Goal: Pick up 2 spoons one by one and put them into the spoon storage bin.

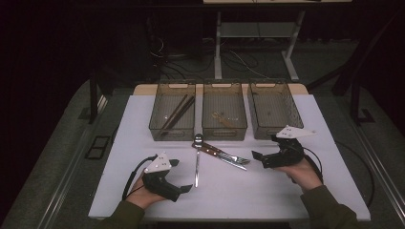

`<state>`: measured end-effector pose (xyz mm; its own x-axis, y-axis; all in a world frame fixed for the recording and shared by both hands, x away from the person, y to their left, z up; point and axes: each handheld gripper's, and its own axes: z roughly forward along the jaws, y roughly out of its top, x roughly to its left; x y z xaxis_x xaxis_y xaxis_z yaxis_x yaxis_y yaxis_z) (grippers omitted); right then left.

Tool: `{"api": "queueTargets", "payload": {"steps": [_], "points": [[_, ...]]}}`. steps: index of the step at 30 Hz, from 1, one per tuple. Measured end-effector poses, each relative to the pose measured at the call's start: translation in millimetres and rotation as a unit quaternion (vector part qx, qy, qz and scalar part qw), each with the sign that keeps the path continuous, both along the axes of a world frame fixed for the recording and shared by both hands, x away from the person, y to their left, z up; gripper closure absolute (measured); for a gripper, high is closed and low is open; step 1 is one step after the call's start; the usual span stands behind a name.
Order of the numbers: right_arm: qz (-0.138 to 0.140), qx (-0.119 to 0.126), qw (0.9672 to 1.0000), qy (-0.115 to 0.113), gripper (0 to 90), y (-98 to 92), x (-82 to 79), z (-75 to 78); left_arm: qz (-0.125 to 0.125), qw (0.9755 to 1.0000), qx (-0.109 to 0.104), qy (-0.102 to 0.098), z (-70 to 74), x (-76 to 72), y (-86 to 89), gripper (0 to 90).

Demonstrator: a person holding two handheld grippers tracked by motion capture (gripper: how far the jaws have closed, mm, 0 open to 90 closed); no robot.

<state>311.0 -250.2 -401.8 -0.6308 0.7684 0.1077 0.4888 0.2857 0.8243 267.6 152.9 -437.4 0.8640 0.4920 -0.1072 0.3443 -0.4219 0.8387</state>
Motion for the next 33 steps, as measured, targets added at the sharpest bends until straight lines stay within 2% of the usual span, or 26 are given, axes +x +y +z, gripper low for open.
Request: {"api": "queueTargets", "payload": {"steps": [4, 9, 17, 20, 22, 27, 33], "points": [[0.0, -0.001, 1.0, -0.008, 0.5, -6.8, -11.9, -8.2, -0.002, 1.0, 0.004, -0.001, 0.3, 0.2, 0.5, 0.1], [0.0, -0.004, 1.0, -0.007, 0.5, -12.8, -24.5, -16.9, -0.002, 1.0, 0.005, -0.002, 0.2, 0.2, 0.4, 0.1], [0.009, -0.006, 0.9999, 0.01, 0.5, -20.0, -43.0, -32.1, 0.003, 0.9999, 0.009, 0.004, 0.0, 0.6, 0.6, 0.4], [0.014, -0.015, 0.9997, 0.011, 0.5, -21.5, -49.6, -36.7, 0.009, 0.9999, 0.013, 0.004, 0.6, 0.3, 0.3, 2.5], [0.01, -0.012, 0.9998, 0.013, 0.5, -24.4, -52.7, -39.5, 0.013, 0.9998, 0.016, 0.004, 2.0, 1.0, 1.2, 5.3], [0.004, -0.016, 0.9997, 0.02, 0.5, -27.8, -52.7, -43.6, 0.018, 0.9997, 0.016, 0.005, 5.5, 2.3, -1.3, 19.9], [0.005, -0.021, 0.9996, 0.018, 0.5, -26.6, -51.1, -44.5, 0.023, 0.9994, 0.023, 0.008, 10.3, 7.5, -10.9, 52.2]]}}
